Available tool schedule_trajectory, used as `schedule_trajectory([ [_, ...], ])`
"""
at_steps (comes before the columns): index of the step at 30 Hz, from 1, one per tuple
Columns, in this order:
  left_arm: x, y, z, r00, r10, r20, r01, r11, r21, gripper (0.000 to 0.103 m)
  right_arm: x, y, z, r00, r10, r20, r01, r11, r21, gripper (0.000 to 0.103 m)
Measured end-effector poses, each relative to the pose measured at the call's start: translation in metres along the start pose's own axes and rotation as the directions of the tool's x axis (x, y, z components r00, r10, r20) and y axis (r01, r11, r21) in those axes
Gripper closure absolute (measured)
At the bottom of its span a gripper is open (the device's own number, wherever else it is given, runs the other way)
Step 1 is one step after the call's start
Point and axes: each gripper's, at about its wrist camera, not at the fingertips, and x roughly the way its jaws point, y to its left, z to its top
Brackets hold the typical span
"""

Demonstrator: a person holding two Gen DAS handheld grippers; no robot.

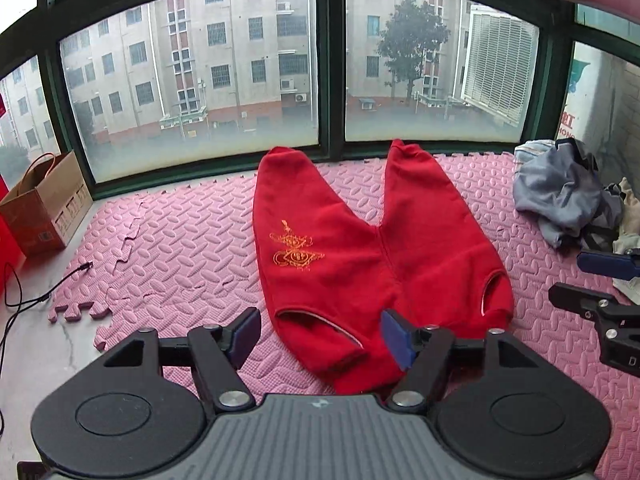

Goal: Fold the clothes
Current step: 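Lower the held sweatpants back onto the mat, spreading them flat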

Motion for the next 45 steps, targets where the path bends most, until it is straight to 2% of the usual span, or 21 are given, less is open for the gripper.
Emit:
schedule_trajectory([
  [2, 0.013, -0.003, -0.013, 0.999, -0.011, -0.044, 0.011, 1.0, 0.011, 0.023, 0.014, 0.01, -0.023, 0.997, 0.006, -0.071, -0.008, 0.999, -0.031, 0.051],
  [3, 0.019, -0.005, -0.018, 0.998, -0.005, -0.059, 0.006, 1.0, 0.021, 0.022, 0.019, 0.014, -0.03, 0.996, 0.006, -0.092, -0.009, 0.999, -0.036, 0.05],
  [6, 0.033, -0.012, -0.033, 0.996, 0.004, -0.093, 0.001, 0.998, 0.057, 0.019, 0.033, 0.018, -0.039, 0.992, -0.008, -0.129, 0.001, 0.999, -0.054, 0.048],
  [8, 0.04, -0.016, -0.041, 0.994, 0.015, -0.107, -0.006, 0.997, 0.081, 0.015, 0.043, 0.02, -0.044, 0.988, -0.024, -0.15, 0.013, 0.997, -0.073, 0.042],
  [12, 0.055, -0.023, -0.05, 0.991, 0.058, -0.121, -0.044, 0.992, 0.119, 0.015, 0.059, 0.02, -0.047, 0.987, -0.056, -0.151, 0.042, 0.994, -0.099, 0.042],
  [17, 0.066, -0.021, -0.044, 0.991, 0.091, -0.099, -0.08, 0.991, 0.105, 0.018, 0.072, 0.02, -0.043, 0.987, -0.078, -0.139, 0.063, 0.993, -0.104, 0.043],
  [18, 0.067, -0.02, -0.042, 0.991, 0.096, -0.092, -0.086, 0.991, 0.104, 0.02, 0.073, 0.021, -0.042, 0.988, -0.084, -0.131, 0.07, 0.992, -0.108, 0.044],
  [21, 0.069, -0.018, -0.034, 0.994, 0.09, -0.066, -0.084, 0.992, 0.091, 0.038, 0.076, 0.024, -0.038, 0.989, -0.123, -0.082, 0.11, 0.984, -0.141, 0.046],
  [22, 0.068, -0.017, -0.031, 0.995, 0.082, -0.051, -0.078, 0.994, 0.081, 0.043, 0.078, 0.026, -0.036, 0.989, -0.132, -0.069, 0.12, 0.981, -0.153, 0.05],
  [24, 0.067, -0.017, -0.026, 0.996, 0.084, -0.024, -0.082, 0.994, 0.07, 0.043, 0.08, 0.03, -0.035, 0.989, -0.138, -0.056, 0.126, 0.975, -0.181, 0.053],
  [25, 0.07, -0.019, -0.025, 0.996, 0.088, -0.025, -0.086, 0.993, 0.081, 0.043, 0.082, 0.032, -0.035, 0.989, -0.141, -0.05, 0.128, 0.972, -0.199, 0.059],
  [26, 0.072, -0.021, -0.025, 0.996, 0.091, -0.025, -0.088, 0.991, 0.099, 0.052, 0.084, 0.033, -0.033, 0.989, -0.142, -0.042, 0.13, 0.969, -0.212, 0.076],
  [28, 0.075, -0.022, -0.022, 0.997, 0.079, -0.018, -0.076, 0.99, 0.123, 0.074, 0.087, 0.035, -0.031, 0.989, -0.144, -0.027, 0.134, 0.962, -0.238, 0.083],
  [29, 0.074, -0.02, -0.018, 0.997, 0.07, -0.011, -0.068, 0.991, 0.112, 0.077, 0.088, 0.036, -0.028, 0.99, -0.143, -0.018, 0.134, 0.96, -0.246, 0.088],
  [31, 0.066, -0.015, -0.008, 0.998, 0.05, 0.025, -0.052, 0.995, 0.085, 0.084, 0.081, 0.033, -0.019, 0.99, -0.137, 0.016, 0.137, 0.963, -0.232, 0.091],
  [34, 0.039, -0.007, 0.016, 0.993, 0.026, 0.113, -0.031, 0.999, 0.042, 0.088, 0.062, 0.029, 0.006, 0.987, -0.128, 0.099, 0.146, 0.968, -0.206, 0.095],
  [35, 0.029, -0.006, 0.023, 0.99, 0.02, 0.138, -0.026, 0.999, 0.042, 0.088, 0.053, 0.027, 0.015, 0.984, -0.122, 0.13, 0.147, 0.969, -0.198, 0.099],
  [36, 0.019, -0.004, 0.028, 0.987, 0.015, 0.161, -0.023, 0.999, 0.047, 0.088, 0.037, 0.025, 0.029, 0.978, -0.11, 0.175, 0.143, 0.972, -0.188, 0.099],
  [39, -0.008, -0.001, 0.034, 0.978, 0.002, 0.211, -0.018, 0.997, 0.075, 0.089, 0.007, 0.026, 0.044, 0.967, -0.085, 0.239, 0.135, 0.971, -0.2, 0.099],
  [41, -0.021, 0.0, 0.028, 0.98, -0.013, 0.201, -0.004, 0.996, 0.086, 0.09, -0.008, 0.029, 0.043, 0.968, -0.058, 0.244, 0.113, 0.97, -0.216, 0.099],
  [45, -0.037, 0.002, -0.001, 0.991, -0.046, 0.125, 0.031, 0.993, 0.113, 0.09, -0.034, 0.037, 0.021, 0.984, 0.043, 0.17, 0.0, 0.97, -0.243, 0.099],
])
